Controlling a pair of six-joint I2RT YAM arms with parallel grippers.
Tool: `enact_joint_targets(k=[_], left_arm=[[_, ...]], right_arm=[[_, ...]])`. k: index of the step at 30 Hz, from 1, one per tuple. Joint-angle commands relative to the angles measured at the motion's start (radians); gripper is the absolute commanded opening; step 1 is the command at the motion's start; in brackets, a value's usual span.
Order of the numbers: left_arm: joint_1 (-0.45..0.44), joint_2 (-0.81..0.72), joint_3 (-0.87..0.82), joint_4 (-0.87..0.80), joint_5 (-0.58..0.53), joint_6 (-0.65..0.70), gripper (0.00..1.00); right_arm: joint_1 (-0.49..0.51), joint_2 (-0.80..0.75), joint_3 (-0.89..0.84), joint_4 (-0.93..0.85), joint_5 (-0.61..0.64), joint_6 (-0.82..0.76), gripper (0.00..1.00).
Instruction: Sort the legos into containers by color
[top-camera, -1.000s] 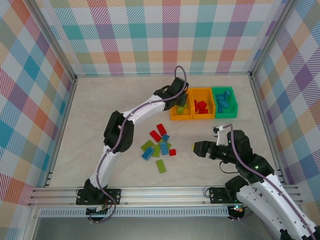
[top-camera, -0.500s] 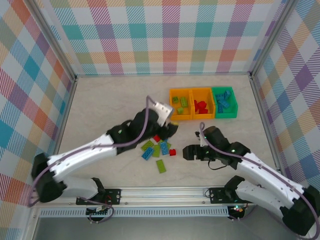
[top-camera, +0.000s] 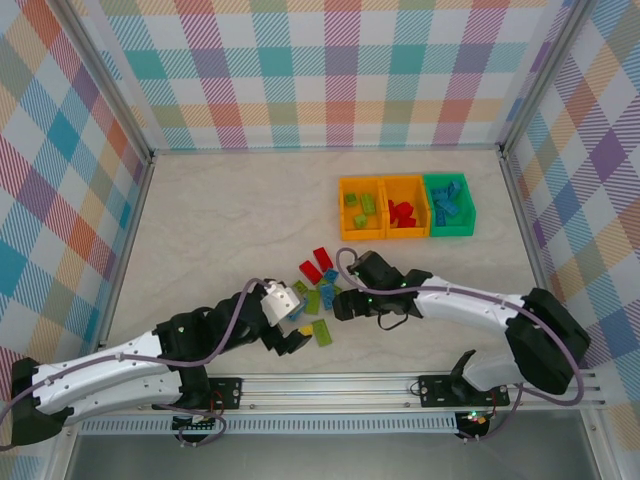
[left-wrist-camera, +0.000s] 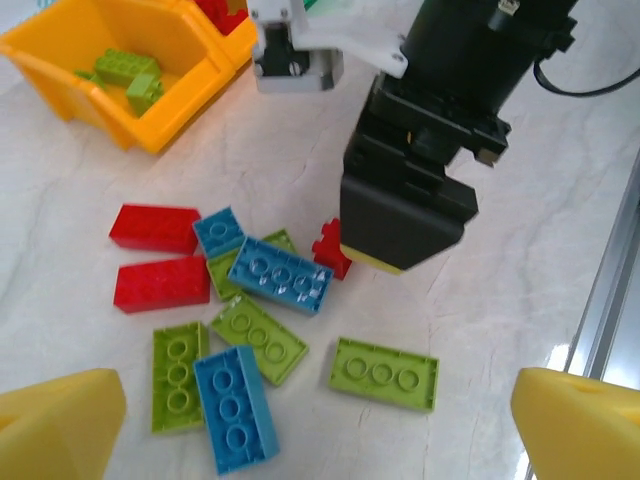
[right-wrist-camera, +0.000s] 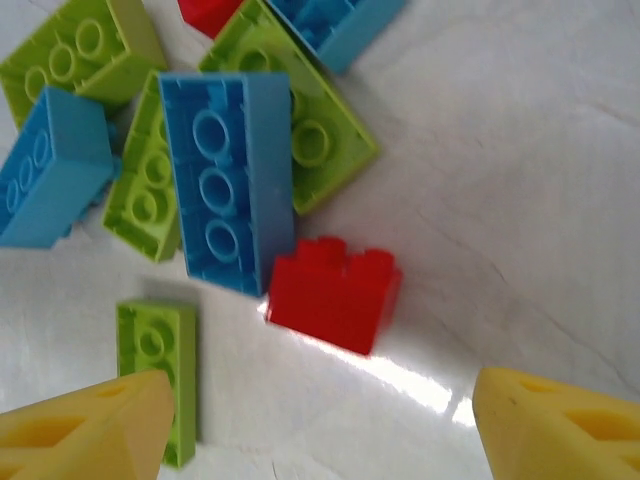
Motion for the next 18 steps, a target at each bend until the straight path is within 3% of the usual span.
enact_joint_targets(k=[1,4,10,18], left_arm=[[-0.016,-0.041,-0.061,0.111,-0.06,0.032,1.0],[-0.016,-0.058,-0.11,0.154,-0.093,0.033,1.0],[-0.016,-0.046,-0.111,0.154,-0.09,0.034,1.0],[-0.016,-0.01,-0.107,0.16,-0.091,0.039,1.0]], right_arm=[[0.007,0.052,0.051,0.065,0.023,-0.02,0.72],[0.007,0.097,0.068,0.056,0.036,-0.022,0.62],[0.007,0.131,0.033,0.09,0.056,-0.008,0.54],[0.008,0.164,0.001,0.113,0.077,-0.004,0.5]])
